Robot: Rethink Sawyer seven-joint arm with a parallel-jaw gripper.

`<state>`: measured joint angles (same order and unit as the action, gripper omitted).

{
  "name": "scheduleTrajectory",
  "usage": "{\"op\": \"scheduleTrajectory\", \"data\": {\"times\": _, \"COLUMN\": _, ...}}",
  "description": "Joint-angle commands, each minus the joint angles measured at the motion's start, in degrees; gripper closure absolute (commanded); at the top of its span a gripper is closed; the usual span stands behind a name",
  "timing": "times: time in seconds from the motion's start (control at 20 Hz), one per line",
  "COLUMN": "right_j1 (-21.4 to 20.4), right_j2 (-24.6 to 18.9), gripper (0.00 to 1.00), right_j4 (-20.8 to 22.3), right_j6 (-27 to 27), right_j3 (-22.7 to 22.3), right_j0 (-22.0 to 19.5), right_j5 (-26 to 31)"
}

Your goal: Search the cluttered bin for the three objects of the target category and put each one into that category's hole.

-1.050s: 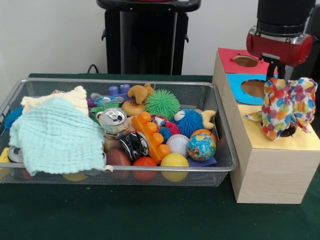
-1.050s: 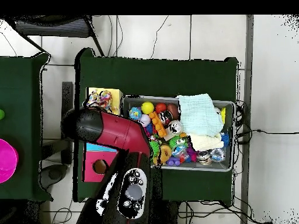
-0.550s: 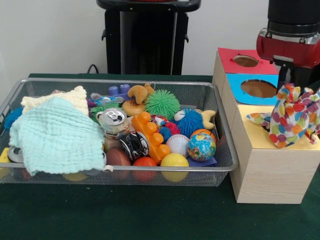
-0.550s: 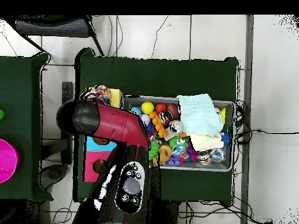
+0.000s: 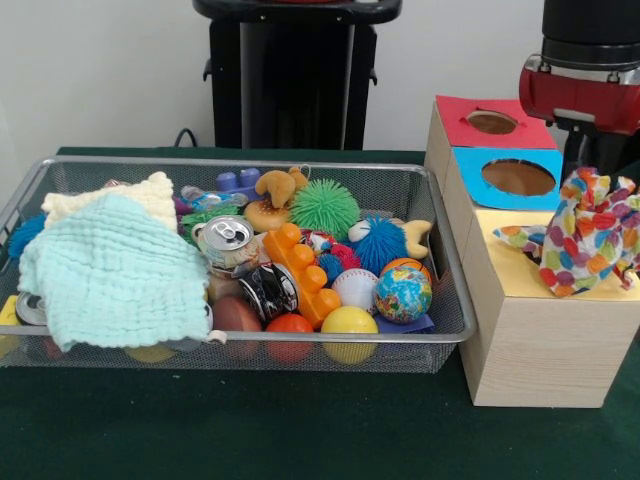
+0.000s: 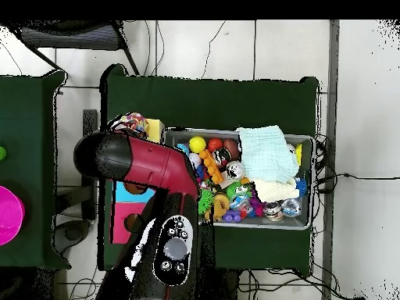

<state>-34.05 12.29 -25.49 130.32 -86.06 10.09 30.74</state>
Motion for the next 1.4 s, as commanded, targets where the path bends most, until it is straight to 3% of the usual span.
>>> {"op": "scheduleTrajectory", "data": {"times": 0.05, "right_j1": 1.7, "right_j2": -0.9, "gripper": 1.0, "right_j4": 1.6, "right_j6": 8.3, "right_j3": -0.4, "right_j0": -0.7, "right_j5": 3.4}}
{"op": "scheduleTrajectory", "data": {"times": 0.6, "right_j1": -1.2, "right_j2": 1.0, "gripper": 1.0, "right_j4": 3.4, "right_j6": 6.1, "right_j3": -5.2, "right_j0": -1.0, "right_j5": 6.1}}
{"op": "scheduleTrajectory", "data": {"times": 1.4, "right_j1": -2.9, "right_j2": -1.5, "gripper": 1.0, "right_j4": 1.0, "right_j6": 7.4, "right_j3": -11.1, "right_j0": -0.5, "right_j5": 4.9}}
